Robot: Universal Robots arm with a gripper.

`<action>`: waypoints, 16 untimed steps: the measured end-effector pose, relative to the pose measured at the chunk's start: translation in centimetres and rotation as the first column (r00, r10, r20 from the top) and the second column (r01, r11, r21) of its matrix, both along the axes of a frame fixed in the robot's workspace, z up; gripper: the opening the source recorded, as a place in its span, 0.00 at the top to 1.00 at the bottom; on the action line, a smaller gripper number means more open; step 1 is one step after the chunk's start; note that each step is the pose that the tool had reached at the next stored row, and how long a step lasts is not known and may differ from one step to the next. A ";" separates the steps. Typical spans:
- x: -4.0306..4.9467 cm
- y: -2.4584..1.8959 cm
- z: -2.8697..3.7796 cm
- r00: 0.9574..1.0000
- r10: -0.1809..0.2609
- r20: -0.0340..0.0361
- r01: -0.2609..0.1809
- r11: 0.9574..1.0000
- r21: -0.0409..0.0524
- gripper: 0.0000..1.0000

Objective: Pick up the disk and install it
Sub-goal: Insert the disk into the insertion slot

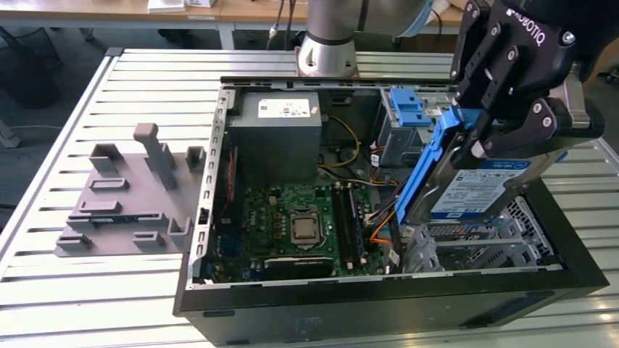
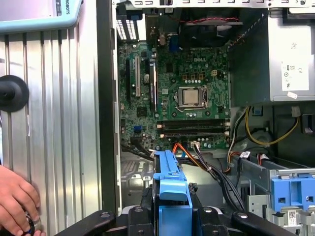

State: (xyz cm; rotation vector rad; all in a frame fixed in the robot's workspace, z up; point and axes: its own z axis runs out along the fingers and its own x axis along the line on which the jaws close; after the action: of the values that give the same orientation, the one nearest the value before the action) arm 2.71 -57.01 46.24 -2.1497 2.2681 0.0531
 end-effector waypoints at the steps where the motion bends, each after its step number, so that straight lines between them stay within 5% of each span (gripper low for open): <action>1: 0.17 0.00 0.00 1.000 0.000 0.000 0.000 1.000 0.000 0.63; 10: 1.85 0.00 -0.12 1.000 0.000 0.000 0.000 1.000 0.000 0.63; 16: 2.04 0.00 -0.14 1.000 0.000 0.000 0.000 1.000 0.000 0.63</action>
State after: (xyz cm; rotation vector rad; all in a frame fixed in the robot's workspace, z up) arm 4.75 -57.01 46.10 -2.1499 2.2685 0.0534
